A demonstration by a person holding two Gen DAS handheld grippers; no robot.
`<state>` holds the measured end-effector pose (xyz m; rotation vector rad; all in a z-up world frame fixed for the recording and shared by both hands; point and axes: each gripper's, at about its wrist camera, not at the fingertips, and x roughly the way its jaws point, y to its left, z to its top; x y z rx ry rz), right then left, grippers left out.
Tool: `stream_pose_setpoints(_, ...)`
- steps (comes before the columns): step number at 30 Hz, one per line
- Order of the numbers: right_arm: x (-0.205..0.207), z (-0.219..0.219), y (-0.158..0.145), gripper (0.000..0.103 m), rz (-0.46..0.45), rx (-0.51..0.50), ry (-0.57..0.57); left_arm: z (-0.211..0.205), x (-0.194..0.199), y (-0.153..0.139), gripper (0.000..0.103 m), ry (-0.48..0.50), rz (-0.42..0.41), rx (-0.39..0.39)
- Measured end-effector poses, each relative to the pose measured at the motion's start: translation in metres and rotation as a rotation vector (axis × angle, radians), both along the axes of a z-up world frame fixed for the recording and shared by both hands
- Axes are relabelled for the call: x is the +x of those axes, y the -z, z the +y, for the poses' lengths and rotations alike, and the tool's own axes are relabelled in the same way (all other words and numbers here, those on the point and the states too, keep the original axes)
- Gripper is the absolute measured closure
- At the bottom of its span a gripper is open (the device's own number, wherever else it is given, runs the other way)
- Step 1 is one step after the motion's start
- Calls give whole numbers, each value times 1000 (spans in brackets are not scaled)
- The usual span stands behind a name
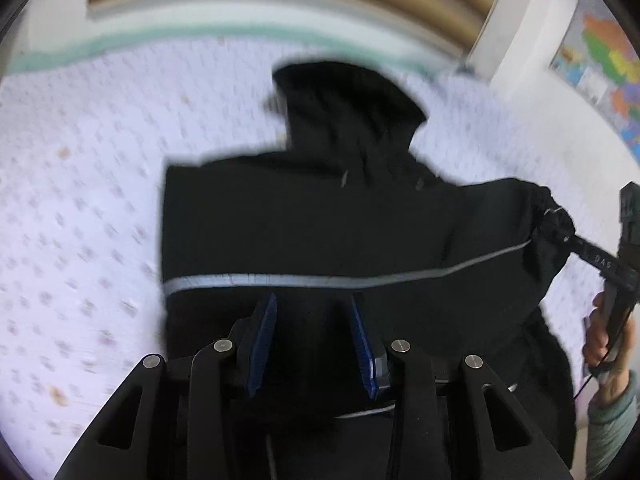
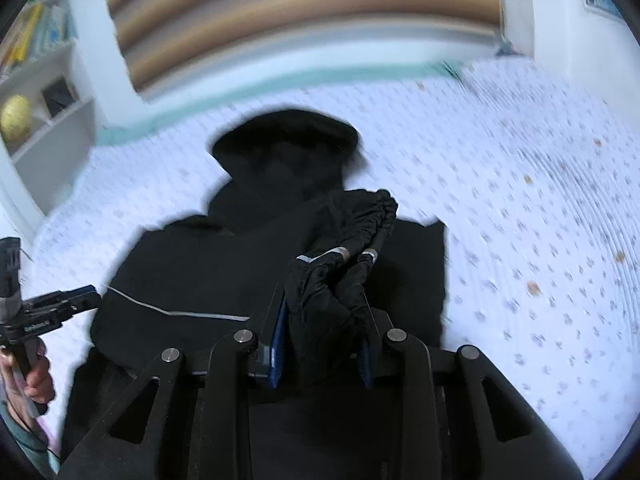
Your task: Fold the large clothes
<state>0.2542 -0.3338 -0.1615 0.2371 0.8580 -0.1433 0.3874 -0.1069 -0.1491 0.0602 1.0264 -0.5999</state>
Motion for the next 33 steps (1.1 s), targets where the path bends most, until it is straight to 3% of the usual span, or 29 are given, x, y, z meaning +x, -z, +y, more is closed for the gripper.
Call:
stream_pose_setpoints(2,1,-12,30,70,56,-17,18,-6,4,26,65,-14,44,29)
stream_pose_setpoints(4,-2,-33,69,69,131,17,47,-2,7,40,65,-24,62,2)
stream_pose_setpoints(6,-6,-49,106,68,156,136,65,7,11,39,65,-35,94,-56)
stream_pose_setpoints(10,-6,-53,95,66,159,144,64,21,5,20,65,-49,25,-58)
stream_pose_setpoints(12,-9,-49,77,53,155,99,73,27,2,0,65,-40,-12,-114)
stream_pose_setpoints(15,-13,-24,24,33,25,0,72,23,8,-28,64,-65,-64,-150)
stream_pose_setpoints(18,16,13,-5,29,-28,-40,-4,4,30,-27,63,-79,-63,-111)
stream_pose_setpoints(21,59,45,10,29,57,-75,-74,-10,51,2,63,-108,-8,-39)
stream_pose_setpoints(23,91,58,45,29,160,-136,-76,-11,62,31,63,-132,30,13)
stream_pose_setpoints(25,100,53,80,31,277,-152,-47,-10,67,49,63,-145,65,9)
stream_pose_setpoints(26,104,42,104,31,313,-79,-33,-7,67,53,63,-143,67,-1)
stream_pose_setpoints(28,98,31,108,31,277,-27,-30,-10,66,51,63,-130,58,22)
stream_pose_setpoints(31,93,30,101,33,288,-60,-60,-11,59,41,63,-113,16,36)
stream_pose_setpoints(33,79,28,82,35,258,-82,-77,-3,44,23,63,-78,1,-34)
